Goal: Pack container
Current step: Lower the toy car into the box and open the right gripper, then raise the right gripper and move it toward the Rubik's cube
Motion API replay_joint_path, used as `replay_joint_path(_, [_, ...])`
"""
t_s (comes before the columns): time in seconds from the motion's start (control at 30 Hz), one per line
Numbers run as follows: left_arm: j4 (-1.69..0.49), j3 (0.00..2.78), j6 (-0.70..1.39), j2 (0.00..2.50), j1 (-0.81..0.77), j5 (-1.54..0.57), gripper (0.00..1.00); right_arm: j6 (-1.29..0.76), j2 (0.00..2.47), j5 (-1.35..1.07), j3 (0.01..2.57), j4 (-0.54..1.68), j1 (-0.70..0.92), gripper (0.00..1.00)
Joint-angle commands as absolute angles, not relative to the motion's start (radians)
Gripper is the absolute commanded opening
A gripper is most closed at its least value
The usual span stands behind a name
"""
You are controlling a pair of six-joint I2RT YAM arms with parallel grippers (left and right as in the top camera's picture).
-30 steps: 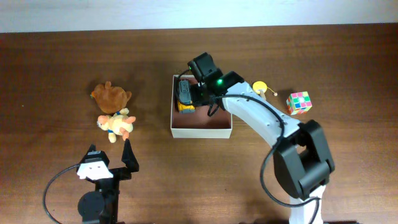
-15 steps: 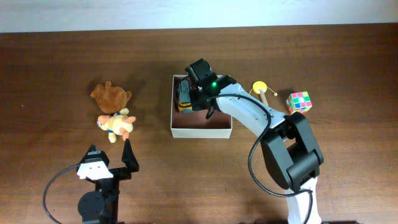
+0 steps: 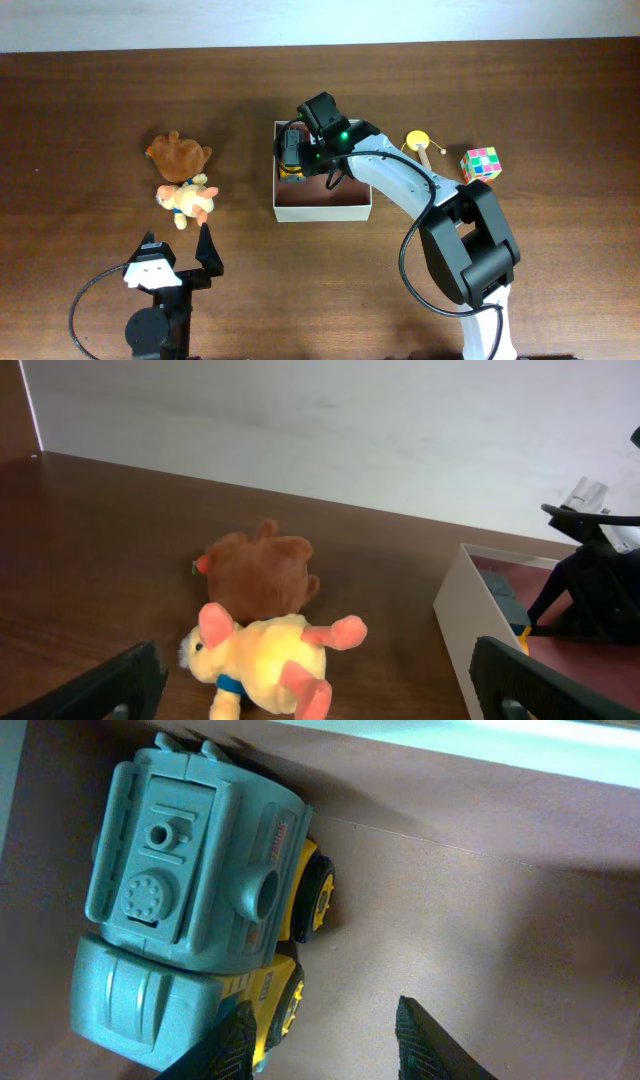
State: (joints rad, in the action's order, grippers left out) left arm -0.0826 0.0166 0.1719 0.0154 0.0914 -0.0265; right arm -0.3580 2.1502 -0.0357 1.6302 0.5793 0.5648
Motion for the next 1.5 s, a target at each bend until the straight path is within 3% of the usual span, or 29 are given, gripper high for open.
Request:
replay_joint_path(0.0, [-0.082, 0.010, 0.152, 0.007, 0.092, -0.030, 0.99, -0.355, 2.161, -0.041, 1.626, 0.577, 0.566, 0.41])
replay_joint_path(0.3, [-0.082, 0.010, 0.152, 0.007, 0.092, -0.030, 0.99, -0.292, 2.147, -0.022, 1.753, 0.712, 0.543, 0.41])
replay_joint_path(0.67, [-0.082, 0.010, 0.152, 0.007, 0.092, -0.030, 0.99, -0.242, 2.146, 0.069, 2.171, 1.114, 0.511, 0.48])
replay_joint_path(0.87, [-0.082, 0.010, 0.152, 0.007, 0.092, -0.030, 0.99, -0.303, 2.144, 0.091, 2.325, 1.293, 0.381, 0.68])
replay_joint_path(1.1, [-0.082, 0.010, 0.152, 0.007, 0.092, -0.030, 0.99, -0.456, 2.146, 0.025, 2.339, 1.386, 0.119, 0.98])
replay_joint_path(1.23, [-0.083, 0.010, 0.152, 0.007, 0.092, -0.030, 0.99, -0.516, 2.149, -0.088, 2.275, 1.392, -0.029, 0.99])
replay_joint_path(1.47, [-0.082, 0.010, 0.152, 0.007, 0.092, -0.030, 0.99, -0.664, 2.149, -0.096, 2.048, 1.363, -0.105, 0.99])
